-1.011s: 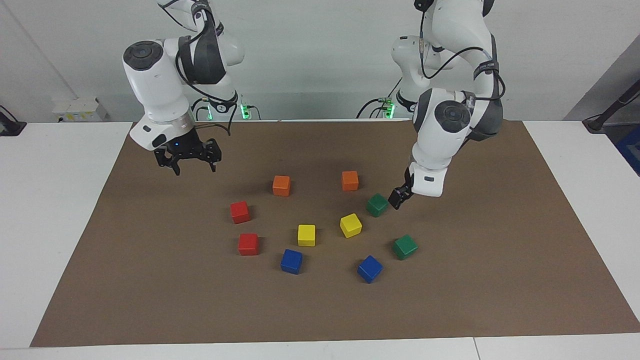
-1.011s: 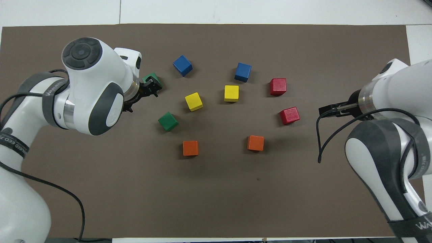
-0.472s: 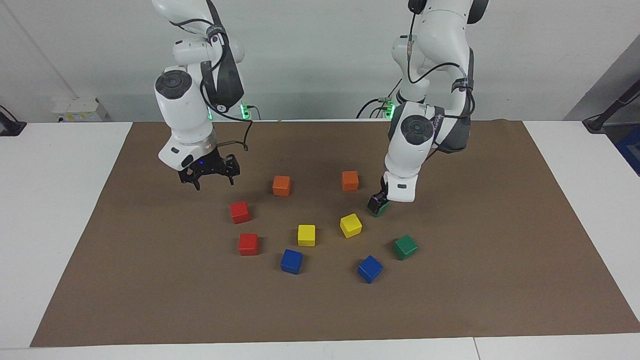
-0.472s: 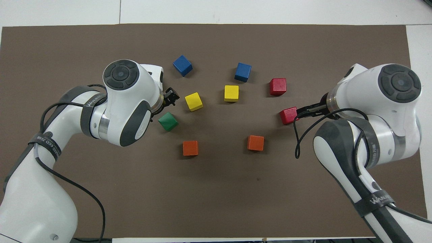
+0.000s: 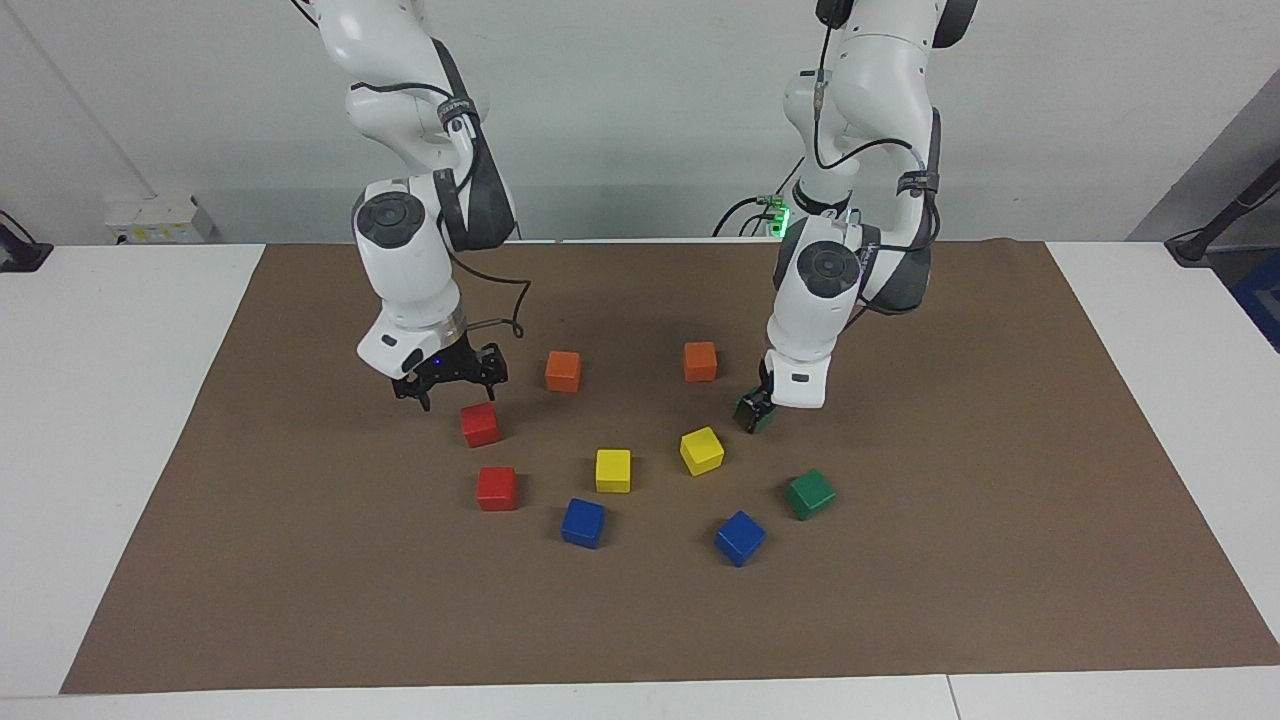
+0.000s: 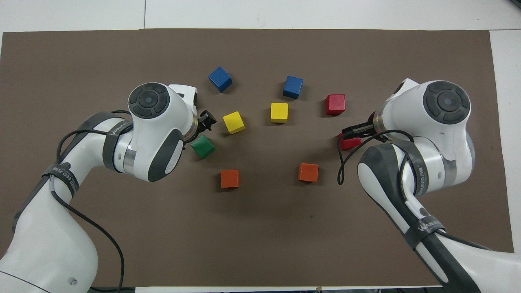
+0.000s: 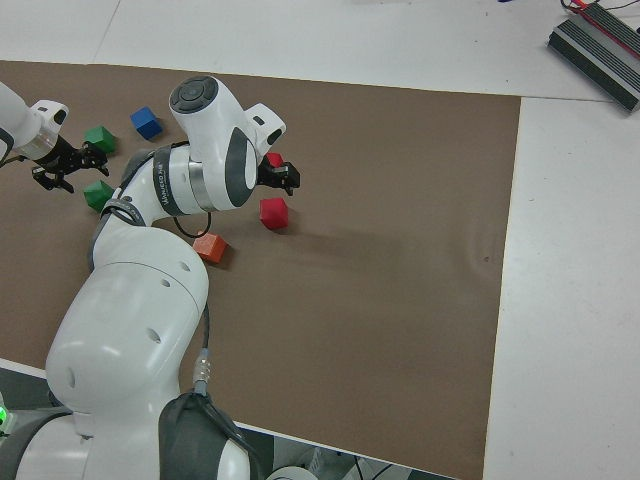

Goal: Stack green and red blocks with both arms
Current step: 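Grasp the green block with the left gripper while the right gripper grasps red, then lower the green block with the left gripper while the right gripper lowers red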

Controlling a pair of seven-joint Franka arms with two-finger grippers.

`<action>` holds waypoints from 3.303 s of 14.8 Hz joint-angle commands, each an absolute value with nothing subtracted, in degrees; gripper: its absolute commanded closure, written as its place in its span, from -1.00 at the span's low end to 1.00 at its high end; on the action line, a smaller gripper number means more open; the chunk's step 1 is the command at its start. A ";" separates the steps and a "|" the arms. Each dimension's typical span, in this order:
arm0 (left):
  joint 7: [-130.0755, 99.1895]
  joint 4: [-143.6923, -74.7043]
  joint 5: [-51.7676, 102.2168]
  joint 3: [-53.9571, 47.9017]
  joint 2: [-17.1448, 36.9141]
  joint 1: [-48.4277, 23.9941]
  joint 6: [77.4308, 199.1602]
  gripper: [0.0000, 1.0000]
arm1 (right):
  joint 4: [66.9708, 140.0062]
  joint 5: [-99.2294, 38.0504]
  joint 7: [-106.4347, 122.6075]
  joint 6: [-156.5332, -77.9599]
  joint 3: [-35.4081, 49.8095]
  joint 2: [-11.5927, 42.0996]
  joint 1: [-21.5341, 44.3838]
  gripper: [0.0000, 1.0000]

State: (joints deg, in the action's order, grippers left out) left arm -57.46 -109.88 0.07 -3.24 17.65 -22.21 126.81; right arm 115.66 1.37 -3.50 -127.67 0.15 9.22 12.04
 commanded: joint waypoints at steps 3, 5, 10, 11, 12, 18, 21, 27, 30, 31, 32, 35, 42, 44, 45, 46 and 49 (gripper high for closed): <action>-57.66 -113.37 -1.05 -2.55 17.14 -24.17 131.04 -1.00 | 116.01 1.05 -4.57 -132.79 0.09 12.47 12.30 -1.00; -57.74 -114.08 -1.05 -2.46 17.23 -24.35 131.92 -1.00 | 116.10 1.05 -5.18 -134.47 0.09 13.88 12.57 -1.00; -57.74 -114.52 -1.14 -2.46 17.23 -24.43 132.27 -1.00 | 116.54 1.05 -6.94 -135.96 0.09 15.47 13.80 -1.00; -57.74 -114.61 -1.14 -2.46 17.23 -24.43 132.28 -1.00 | 117.24 1.05 -6.86 -137.36 0.09 15.73 13.80 -1.00; -57.74 -114.61 -1.14 -2.46 17.23 -24.43 132.45 -1.00 | 117.86 1.05 -6.77 -138.16 0.09 15.73 13.80 -1.00; -57.92 -116.19 -1.14 -2.55 17.23 -24.70 134.21 -1.00 | 119.26 1.05 -6.06 -138.16 0.09 15.47 12.92 -1.00; -58.10 -116.10 -1.05 -2.46 17.23 -24.87 133.77 -0.63 | 119.88 1.05 -6.33 -138.16 0.09 15.21 12.92 -1.00; -53.73 -111.55 -4.29 -1.94 14.87 -23.39 123.71 1.00 | 120.15 1.05 -7.12 -138.16 0.09 15.12 12.92 -0.45; -34.43 -108.99 -4.22 -2.11 11.43 -13.48 116.29 1.00 | 119.62 1.05 -8.35 -137.64 0.09 15.20 12.92 1.00; -28.28 -108.81 -4.13 -2.11 11.34 -10.23 116.28 1.00 | 118.58 1.14 -8.44 -137.11 -0.09 15.29 12.83 1.00; -23.08 -108.72 -4.13 -2.11 11.42 -7.59 117.06 1.00 | 116.82 1.14 -8.18 -135.63 -0.44 15.03 12.14 1.00; -7.35 -108.63 -3.69 -2.20 11.60 -0.11 118.12 1.00 | 109.10 1.14 -8.09 -126.50 -0.53 14.50 9.15 1.00; 5.97 -105.03 -1.85 -1.93 19.41 3.43 124.80 1.00 | 112.15 1.14 1.02 -126.82 -0.53 11.43 -4.63 1.00; 8.52 -105.38 -1.76 -1.93 19.86 3.86 125.85 1.00 | 113.02 1.14 5.78 -126.13 -0.53 10.90 -7.55 1.00; 8.61 -105.47 -1.76 -1.93 20.04 4.65 126.21 1.00 | 115.38 1.14 7.54 -126.56 -0.53 9.77 -8.17 1.00; 8.61 -105.56 -1.76 -1.93 20.13 4.83 126.99 1.00 | 116.79 1.14 9.39 -127.08 -0.53 9.23 -8.43 1.00; 9.05 -106.69 -1.67 -1.93 21.18 5.36 129.02 1.00 | 118.30 1.14 14.14 -127.00 -0.53 8.79 -8.35 1.00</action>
